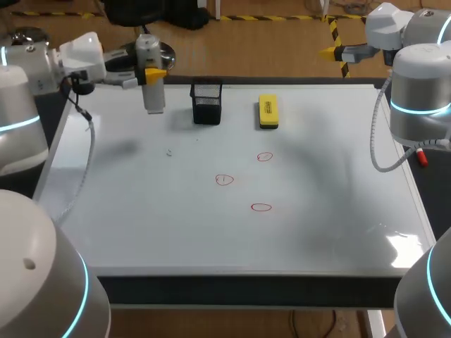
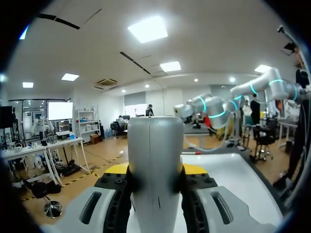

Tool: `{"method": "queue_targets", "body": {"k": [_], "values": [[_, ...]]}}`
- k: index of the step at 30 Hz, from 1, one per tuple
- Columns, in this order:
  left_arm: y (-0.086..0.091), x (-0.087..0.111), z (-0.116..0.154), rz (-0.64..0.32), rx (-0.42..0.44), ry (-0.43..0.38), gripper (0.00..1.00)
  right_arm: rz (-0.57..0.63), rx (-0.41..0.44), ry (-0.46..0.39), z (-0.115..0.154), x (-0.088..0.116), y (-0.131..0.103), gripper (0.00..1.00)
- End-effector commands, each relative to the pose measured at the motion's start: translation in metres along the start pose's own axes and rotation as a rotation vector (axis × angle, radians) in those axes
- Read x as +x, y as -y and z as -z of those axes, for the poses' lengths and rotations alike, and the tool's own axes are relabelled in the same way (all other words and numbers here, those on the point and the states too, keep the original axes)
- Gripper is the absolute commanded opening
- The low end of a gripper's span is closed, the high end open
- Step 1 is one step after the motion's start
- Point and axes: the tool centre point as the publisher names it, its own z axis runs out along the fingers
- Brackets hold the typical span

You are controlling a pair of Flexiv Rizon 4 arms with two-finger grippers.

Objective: Pick up the inspection probe, press it on each red-marked spot on the whiteboard one by one, put down the probe, pick up the eraser, and wipe off all the red marks.

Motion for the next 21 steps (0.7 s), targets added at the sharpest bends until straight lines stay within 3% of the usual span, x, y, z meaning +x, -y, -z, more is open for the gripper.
{"method": "queue_targets", "body": {"k": [1, 21], "values": [[-0.011, 0.003, 0.006, -0.005, 0.025, -0.006, 0.00, 0.000, -0.001, -0.001, 0.000, 0.000, 0.000, 1.00], [-0.049, 0.005, 0.012, 0.023, 0.039, -0.049, 0.00, 0.000, -0.001, -0.001, 0.000, 0.000, 0.000, 1.00]]}}
